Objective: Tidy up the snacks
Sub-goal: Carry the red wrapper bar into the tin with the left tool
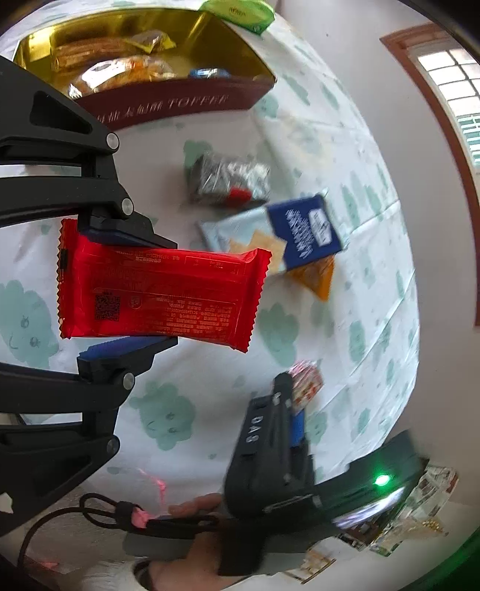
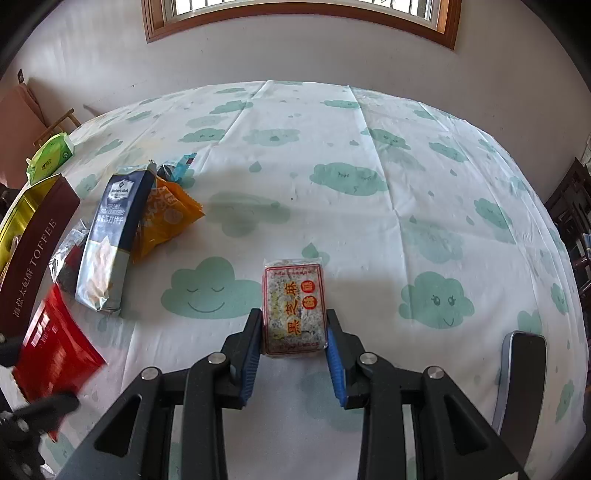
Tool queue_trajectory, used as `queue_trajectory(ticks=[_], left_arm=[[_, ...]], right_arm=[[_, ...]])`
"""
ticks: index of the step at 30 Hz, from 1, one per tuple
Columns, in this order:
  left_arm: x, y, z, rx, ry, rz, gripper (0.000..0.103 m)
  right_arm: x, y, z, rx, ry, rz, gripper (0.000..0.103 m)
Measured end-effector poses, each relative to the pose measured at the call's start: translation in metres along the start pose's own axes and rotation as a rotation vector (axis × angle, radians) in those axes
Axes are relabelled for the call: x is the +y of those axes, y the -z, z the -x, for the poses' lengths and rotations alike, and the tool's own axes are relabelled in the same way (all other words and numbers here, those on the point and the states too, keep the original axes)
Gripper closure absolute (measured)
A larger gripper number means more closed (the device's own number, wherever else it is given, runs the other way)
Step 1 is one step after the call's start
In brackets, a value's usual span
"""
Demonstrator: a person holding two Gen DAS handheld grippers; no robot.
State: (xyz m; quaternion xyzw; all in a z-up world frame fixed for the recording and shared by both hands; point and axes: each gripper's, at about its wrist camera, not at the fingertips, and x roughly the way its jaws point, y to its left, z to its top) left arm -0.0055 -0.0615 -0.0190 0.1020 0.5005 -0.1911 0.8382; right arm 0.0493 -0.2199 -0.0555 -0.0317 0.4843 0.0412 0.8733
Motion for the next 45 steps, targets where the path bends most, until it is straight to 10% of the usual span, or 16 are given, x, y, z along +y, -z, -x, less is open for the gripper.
queue_trajectory(ticks=[23, 45], left_arm=[[0.137, 0.013, 0.06, -0.062, -0.294, 0.264, 0.065], [0.194, 0.064, 0.039, 0.066, -0.359, 0.369, 0.065]], right_arm=[[0.0, -0.006, -0.003, 0.047, 0.006, 0.013, 0.07], [0.0, -0.011, -0.005, 0.093, 0.01, 0.016, 0.07]])
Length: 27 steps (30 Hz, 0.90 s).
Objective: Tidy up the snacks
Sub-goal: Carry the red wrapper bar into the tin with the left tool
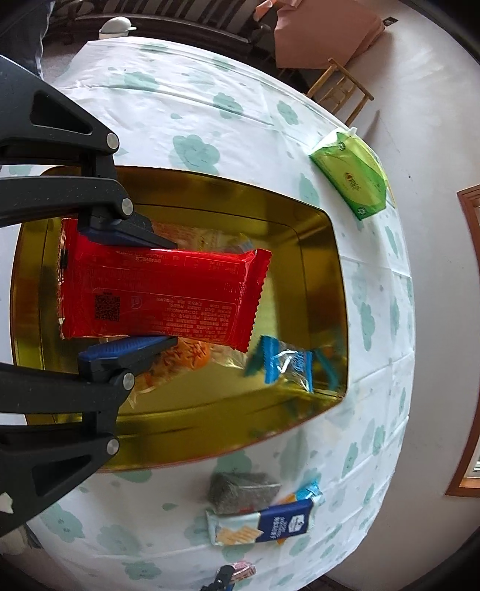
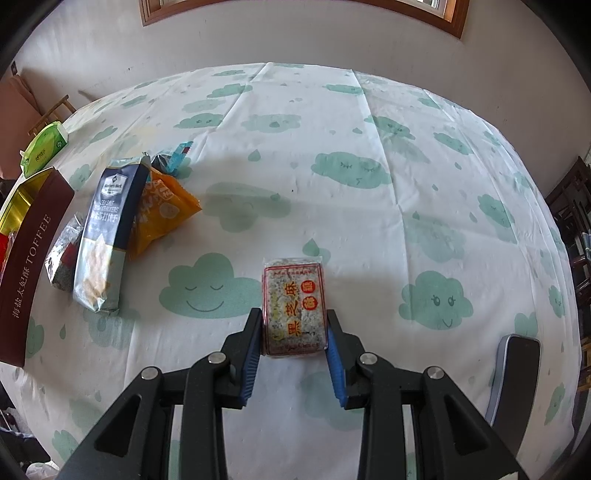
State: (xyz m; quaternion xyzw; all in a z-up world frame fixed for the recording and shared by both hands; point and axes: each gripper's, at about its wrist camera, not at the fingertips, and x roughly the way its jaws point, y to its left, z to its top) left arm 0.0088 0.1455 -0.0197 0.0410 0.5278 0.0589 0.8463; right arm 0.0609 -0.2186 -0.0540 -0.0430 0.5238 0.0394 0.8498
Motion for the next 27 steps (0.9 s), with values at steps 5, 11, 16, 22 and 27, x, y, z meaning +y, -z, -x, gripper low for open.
queue_trajectory(ticks=[5, 11, 16, 22, 27], left_arm=[[0.006, 0.007, -0.008, 0.033, -0.011, 0.01, 0.065], [0.008, 0.014, -0.013, 0.044, -0.019, 0.018, 0.065], [0.011, 0.013, -0.015, 0.048, -0.028, 0.019, 0.065], [0.013, 0.014, -0.015, 0.049, -0.03, 0.026, 0.064], [0.013, 0.014, -0.014, 0.05, -0.026, 0.033, 0.06]], right_arm=[[0.0, 0.0, 0.0, 0.002, 0.001, 0.0, 0.07], [0.0, 0.0, 0.0, 0.002, 0.0, -0.001, 0.07], [0.0, 0.0, 0.0, 0.001, 0.002, -0.004, 0.07], [0.002, 0.001, 0.0, -0.007, 0.017, -0.01, 0.07], [0.006, 0.003, 0.002, -0.021, 0.048, 0.008, 0.07]])
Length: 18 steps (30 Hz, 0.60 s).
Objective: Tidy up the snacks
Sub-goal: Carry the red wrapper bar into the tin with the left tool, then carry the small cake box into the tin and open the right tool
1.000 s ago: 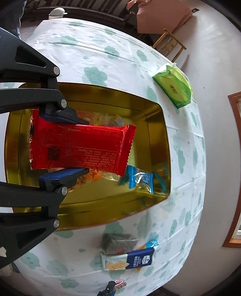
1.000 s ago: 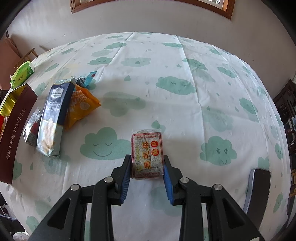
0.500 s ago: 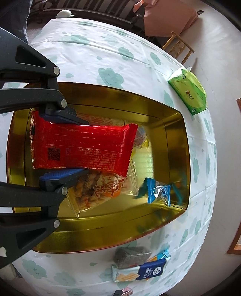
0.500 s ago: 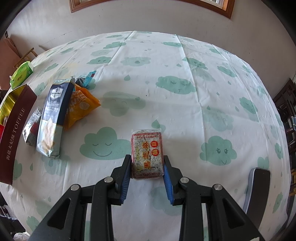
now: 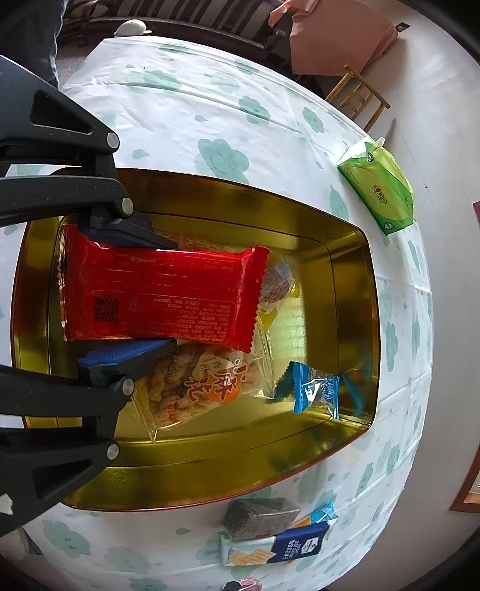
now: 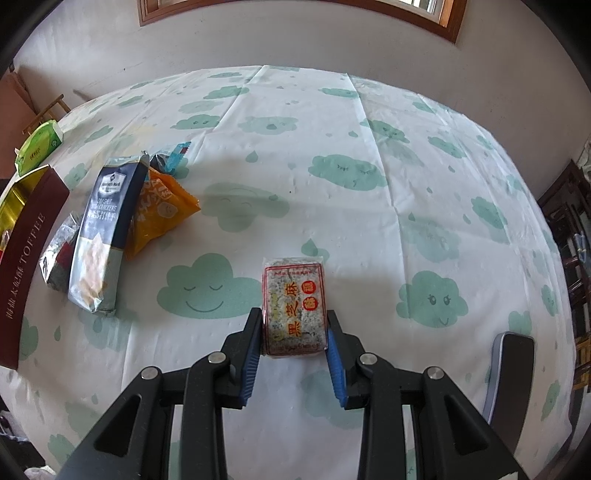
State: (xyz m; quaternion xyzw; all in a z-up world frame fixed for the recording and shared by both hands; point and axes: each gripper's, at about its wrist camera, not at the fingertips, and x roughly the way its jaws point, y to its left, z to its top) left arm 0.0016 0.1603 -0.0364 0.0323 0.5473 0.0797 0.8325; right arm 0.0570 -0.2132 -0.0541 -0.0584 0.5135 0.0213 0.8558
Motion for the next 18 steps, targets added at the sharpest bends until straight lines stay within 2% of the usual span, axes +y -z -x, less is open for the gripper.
queue_trajectory(ticks=[8, 18], left_arm=[[-0.001, -0.003, 0.002, 0.006, 0.004, -0.001, 0.056], [-0.005, -0.01, 0.018, -0.043, 0.009, -0.017, 0.045]], right_arm=[[-0.004, 0.001, 0.0, 0.0, -0.028, -0.02, 0.071], [-0.004, 0.001, 0.0, -0.014, -0.022, -0.023, 0.071]])
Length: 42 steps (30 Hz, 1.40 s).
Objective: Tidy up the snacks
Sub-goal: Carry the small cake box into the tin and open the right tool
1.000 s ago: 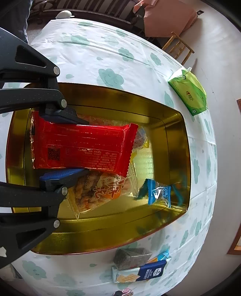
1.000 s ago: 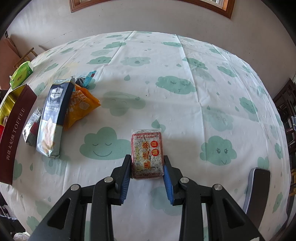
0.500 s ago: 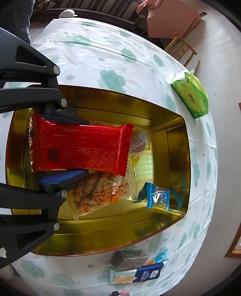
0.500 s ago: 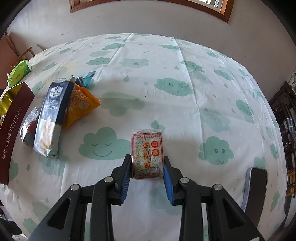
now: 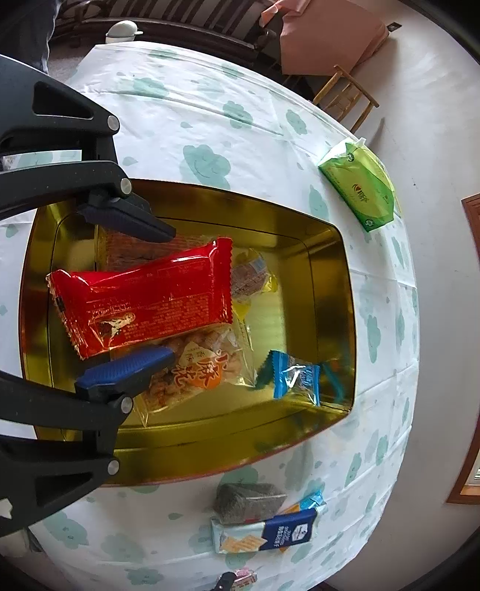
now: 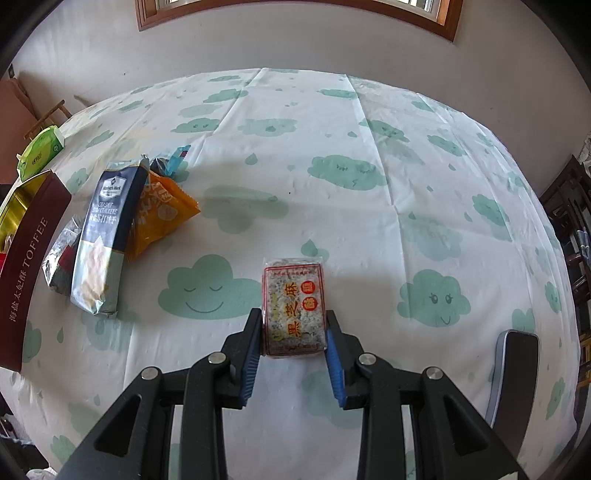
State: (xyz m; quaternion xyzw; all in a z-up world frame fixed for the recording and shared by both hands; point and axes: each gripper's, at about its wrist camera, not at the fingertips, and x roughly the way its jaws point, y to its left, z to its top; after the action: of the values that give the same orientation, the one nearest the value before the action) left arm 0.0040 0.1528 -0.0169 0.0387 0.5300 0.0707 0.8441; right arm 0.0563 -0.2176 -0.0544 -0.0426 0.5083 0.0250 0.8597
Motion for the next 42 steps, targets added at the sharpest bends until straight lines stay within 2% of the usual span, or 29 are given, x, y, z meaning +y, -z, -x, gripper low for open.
queue_trajectory(ticks=[14, 21, 25, 30, 34, 38, 42], left_arm=[[-0.001, -0.003, 0.01, -0.053, 0.026, 0.011, 0.035], [-0.004, -0.002, 0.012, -0.065, 0.057, 0.001, 0.03], [0.001, -0.003, 0.012, -0.064, 0.084, 0.029, 0.03], [0.006, -0.003, 0.013, -0.069, 0.101, 0.049, 0.029], [0.013, -0.007, 0.017, -0.097, 0.093, 0.071, 0.021], [0.027, -0.01, 0.024, -0.132, 0.089, 0.122, 0.019], [0.04, -0.01, 0.026, -0.143, 0.083, 0.153, 0.019]], right_arm=[[0.01, 0.005, 0.005, -0.006, 0.05, -0.006, 0.072], [0.017, 0.005, 0.013, -0.008, 0.045, -0.019, 0.072], [0.032, 0.001, 0.024, -0.024, 0.034, 0.002, 0.072], [0.06, -0.007, 0.041, -0.056, -0.021, 0.031, 0.072], [0.081, -0.014, 0.051, -0.052, -0.128, 0.02, 0.072], [0.114, -0.019, 0.064, -0.07, -0.196, 0.061, 0.072], [0.149, -0.023, 0.072, -0.069, -0.319, 0.079, 0.072]])
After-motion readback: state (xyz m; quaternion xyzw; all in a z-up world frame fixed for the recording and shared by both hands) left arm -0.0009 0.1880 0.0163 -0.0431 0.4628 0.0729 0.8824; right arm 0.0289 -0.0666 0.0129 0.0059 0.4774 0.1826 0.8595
